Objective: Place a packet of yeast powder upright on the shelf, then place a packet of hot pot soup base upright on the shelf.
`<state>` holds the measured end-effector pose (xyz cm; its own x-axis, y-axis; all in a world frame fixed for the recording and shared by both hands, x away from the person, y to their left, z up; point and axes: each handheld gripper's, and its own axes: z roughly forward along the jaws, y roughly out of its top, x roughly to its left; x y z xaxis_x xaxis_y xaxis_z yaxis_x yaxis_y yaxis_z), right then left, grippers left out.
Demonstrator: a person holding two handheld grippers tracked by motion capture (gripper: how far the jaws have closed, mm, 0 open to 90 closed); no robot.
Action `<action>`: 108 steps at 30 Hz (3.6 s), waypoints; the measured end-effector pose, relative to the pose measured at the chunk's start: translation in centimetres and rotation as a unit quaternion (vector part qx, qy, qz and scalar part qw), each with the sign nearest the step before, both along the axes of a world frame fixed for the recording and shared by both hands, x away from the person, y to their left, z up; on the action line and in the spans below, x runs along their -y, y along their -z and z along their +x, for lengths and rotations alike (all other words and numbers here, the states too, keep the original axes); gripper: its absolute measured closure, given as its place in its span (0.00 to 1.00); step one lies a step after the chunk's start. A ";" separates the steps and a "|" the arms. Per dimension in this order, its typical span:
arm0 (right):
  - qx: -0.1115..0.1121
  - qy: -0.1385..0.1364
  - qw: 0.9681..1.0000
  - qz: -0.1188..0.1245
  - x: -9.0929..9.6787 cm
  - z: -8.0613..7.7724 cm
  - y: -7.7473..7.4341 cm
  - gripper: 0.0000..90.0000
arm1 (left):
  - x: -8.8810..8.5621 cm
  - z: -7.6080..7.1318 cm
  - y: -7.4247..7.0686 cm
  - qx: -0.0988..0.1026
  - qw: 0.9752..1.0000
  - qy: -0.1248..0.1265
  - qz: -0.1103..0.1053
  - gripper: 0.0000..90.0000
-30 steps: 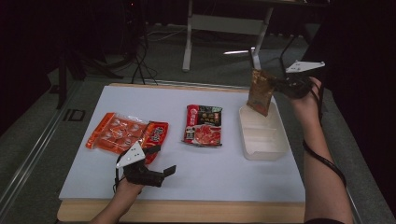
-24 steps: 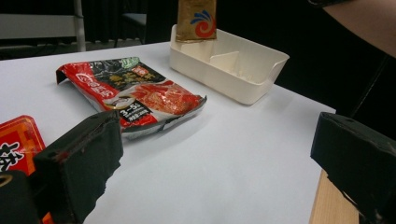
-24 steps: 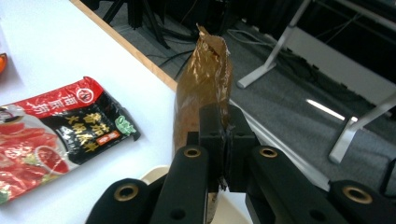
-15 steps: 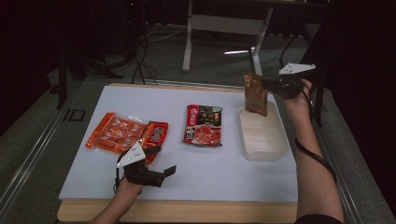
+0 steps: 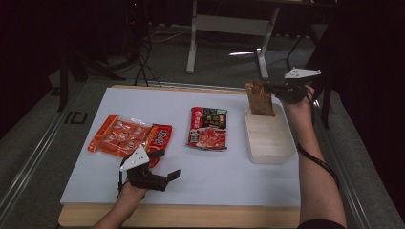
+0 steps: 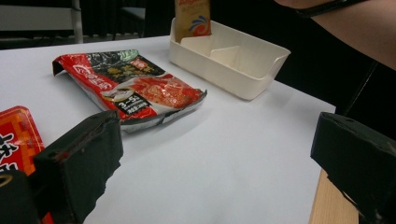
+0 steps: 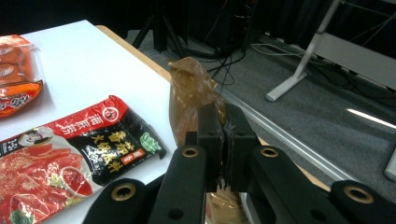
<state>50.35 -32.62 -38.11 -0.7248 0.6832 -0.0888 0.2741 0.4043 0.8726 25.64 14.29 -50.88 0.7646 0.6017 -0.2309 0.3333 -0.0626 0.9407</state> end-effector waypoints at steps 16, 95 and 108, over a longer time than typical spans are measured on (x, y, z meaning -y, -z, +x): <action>-0.027 0.080 0.996 -0.005 2.3 0.2 2.7 0.92 | 0.1 0.1 0.2 -0.003 1.000 -0.001 -0.003 0.03; 0.044 0.060 0.992 0.105 -4.1 -26.0 4.3 0.14 | 3.9 8.6 -5.5 -0.043 0.994 0.058 0.084 0.04; 0.054 0.056 0.991 0.106 -4.7 -26.5 4.4 0.12 | 5.4 13.2 -6.0 -0.052 0.993 0.028 0.100 0.11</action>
